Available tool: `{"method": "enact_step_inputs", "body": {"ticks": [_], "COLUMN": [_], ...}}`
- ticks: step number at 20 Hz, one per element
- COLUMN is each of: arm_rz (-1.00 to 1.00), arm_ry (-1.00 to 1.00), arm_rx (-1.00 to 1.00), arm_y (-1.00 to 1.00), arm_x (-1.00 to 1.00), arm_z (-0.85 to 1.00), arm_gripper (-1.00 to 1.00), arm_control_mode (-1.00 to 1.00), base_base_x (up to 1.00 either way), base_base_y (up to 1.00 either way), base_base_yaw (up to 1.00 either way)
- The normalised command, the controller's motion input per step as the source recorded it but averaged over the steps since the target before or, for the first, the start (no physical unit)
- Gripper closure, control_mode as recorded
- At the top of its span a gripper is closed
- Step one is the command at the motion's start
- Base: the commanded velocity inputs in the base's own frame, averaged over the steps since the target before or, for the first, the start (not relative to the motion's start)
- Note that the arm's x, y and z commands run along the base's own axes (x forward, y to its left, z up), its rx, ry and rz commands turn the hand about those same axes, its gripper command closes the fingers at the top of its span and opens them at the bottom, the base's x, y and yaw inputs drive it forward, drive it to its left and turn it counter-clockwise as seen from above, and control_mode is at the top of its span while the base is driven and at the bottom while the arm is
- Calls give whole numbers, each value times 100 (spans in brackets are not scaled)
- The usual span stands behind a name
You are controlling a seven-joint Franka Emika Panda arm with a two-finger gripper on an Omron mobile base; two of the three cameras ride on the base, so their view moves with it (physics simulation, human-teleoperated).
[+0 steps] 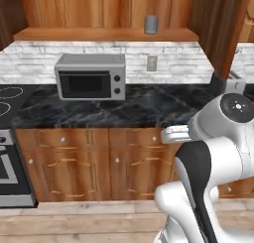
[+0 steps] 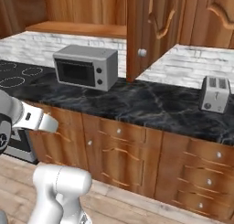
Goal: There is a bowl on the dining counter. Grab a lemon wedge from the fridge and place it in the bowl. Then get the liquor bottle and glass cup from the cabinet and place them next to the bowl.
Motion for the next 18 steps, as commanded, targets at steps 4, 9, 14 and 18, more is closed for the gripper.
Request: {"method": "enact_step_inputs", "body": {"ticks": [4,9,14,18], "arm_rz": [0,0,0,0], "arm_ry": [0,0,0,0], "arm_rx": [0,0,0,0], "arm_y": [0,0,0,0], "arm_x": [0,0,0,0], "arm_z": [0,0,0,0], "arm_gripper": [-100,-100,-100,-100], "arm_control_mode": [100,100,100,100], "base_base_x": [98,77,70,62], "base_base_y": [43,69,50,2], "base_base_yaw": [-20,-24,-29,-23]}}
